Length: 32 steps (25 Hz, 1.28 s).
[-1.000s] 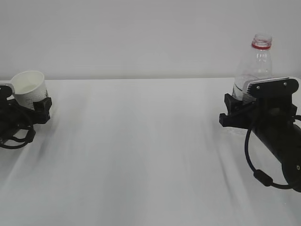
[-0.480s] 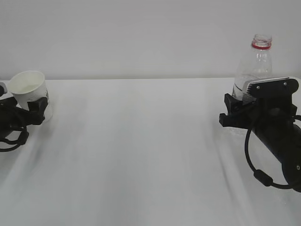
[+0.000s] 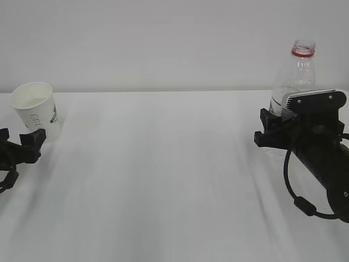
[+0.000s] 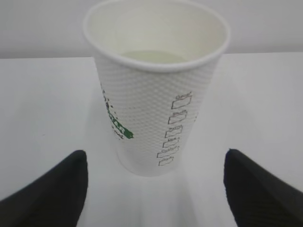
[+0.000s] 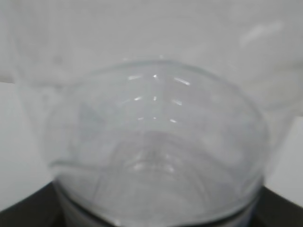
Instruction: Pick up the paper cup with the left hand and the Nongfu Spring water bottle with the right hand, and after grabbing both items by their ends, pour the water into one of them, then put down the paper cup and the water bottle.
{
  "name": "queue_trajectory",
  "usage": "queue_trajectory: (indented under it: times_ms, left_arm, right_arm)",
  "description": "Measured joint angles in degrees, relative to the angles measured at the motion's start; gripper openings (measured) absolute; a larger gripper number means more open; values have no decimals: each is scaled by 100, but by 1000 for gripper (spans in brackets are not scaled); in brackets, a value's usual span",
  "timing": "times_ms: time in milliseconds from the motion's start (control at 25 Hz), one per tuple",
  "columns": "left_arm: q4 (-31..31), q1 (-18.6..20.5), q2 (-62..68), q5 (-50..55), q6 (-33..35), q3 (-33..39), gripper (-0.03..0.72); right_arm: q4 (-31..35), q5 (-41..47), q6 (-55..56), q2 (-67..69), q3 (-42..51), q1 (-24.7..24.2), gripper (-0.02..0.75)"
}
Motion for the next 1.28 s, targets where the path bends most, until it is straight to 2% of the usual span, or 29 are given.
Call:
queue_trajectory:
  times_ms: [360, 680, 1280]
  left_arm:
    - [38, 0, -902, 0, 0, 577, 622]
    - [710, 0, -1216, 0, 0, 678, 600]
    - [581, 0, -1425, 0, 0, 791, 587]
  right_arm:
    - [0, 0, 0, 0, 0, 0, 468]
    - [0, 0, 0, 0, 0, 0, 468]
    - [0, -4, 0, 243, -422, -35, 468]
